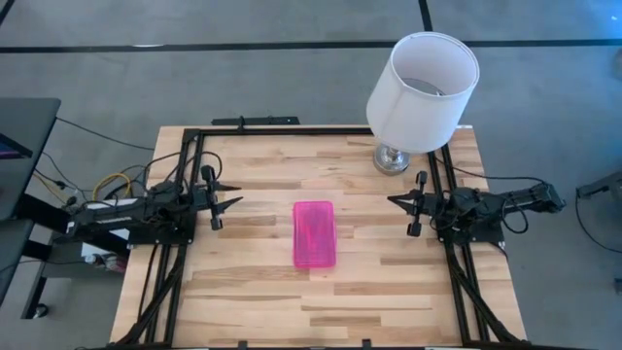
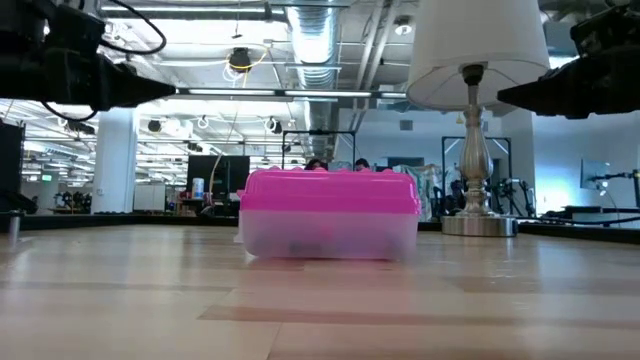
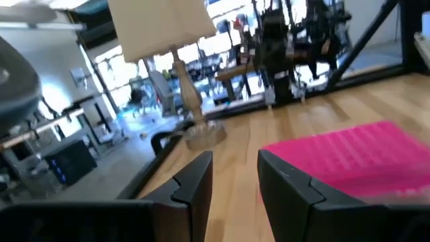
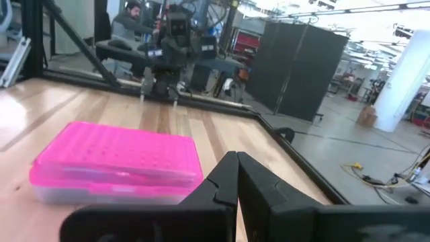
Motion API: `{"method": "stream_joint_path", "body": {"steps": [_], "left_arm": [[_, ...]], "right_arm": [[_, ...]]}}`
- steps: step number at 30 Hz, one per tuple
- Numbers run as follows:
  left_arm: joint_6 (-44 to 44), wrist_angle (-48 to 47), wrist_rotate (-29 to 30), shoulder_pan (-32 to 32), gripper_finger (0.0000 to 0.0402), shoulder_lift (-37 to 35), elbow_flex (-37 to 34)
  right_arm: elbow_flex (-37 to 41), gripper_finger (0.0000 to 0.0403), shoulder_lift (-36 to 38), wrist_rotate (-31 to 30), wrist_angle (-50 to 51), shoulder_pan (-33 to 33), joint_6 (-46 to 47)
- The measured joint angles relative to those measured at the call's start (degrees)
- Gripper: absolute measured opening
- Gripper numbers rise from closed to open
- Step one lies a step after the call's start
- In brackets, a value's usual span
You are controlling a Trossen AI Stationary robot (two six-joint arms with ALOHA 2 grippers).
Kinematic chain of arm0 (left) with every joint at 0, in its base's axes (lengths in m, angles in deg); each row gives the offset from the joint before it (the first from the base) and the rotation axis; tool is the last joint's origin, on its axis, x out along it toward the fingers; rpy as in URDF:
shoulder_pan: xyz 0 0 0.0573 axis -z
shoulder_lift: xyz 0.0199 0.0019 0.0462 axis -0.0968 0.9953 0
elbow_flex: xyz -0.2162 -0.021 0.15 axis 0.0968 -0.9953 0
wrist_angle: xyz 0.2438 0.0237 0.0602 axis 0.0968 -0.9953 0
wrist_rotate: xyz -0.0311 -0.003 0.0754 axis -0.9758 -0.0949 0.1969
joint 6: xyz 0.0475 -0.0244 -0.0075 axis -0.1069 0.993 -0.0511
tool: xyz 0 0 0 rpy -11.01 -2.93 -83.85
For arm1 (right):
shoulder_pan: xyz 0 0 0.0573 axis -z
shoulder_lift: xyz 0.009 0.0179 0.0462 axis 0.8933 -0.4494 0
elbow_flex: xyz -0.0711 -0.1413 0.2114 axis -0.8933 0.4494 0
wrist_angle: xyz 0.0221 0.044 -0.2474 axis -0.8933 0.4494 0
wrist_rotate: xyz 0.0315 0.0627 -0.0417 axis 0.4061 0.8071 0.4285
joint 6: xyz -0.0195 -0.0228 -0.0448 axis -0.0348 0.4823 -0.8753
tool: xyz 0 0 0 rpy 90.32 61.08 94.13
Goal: Pick & place school supplies into a supply box
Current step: Return to Home Position
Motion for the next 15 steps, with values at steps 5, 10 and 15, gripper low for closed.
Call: {"method": "stream_joint_path", "body": {"steps": [5,10,15], "left_arm": [[0.59,-0.87,1.07,-0.12,0.0114,0.0,-0.04],[2.91,-0.17,1.47,-0.05,0.0114,0.01,-0.07],[3.3,-0.08,1.23,0.04,0.0114,0.0,-0.11]], "right_arm": [[0.02,0.0,1.03,-0.21,0.2,0.07,0.81],[0.02,0.0,1.01,-1.36,0.11,-0.09,4.0],[0.04,0.0,0.98,-1.7,0.08,-0.85,5.85]]}}
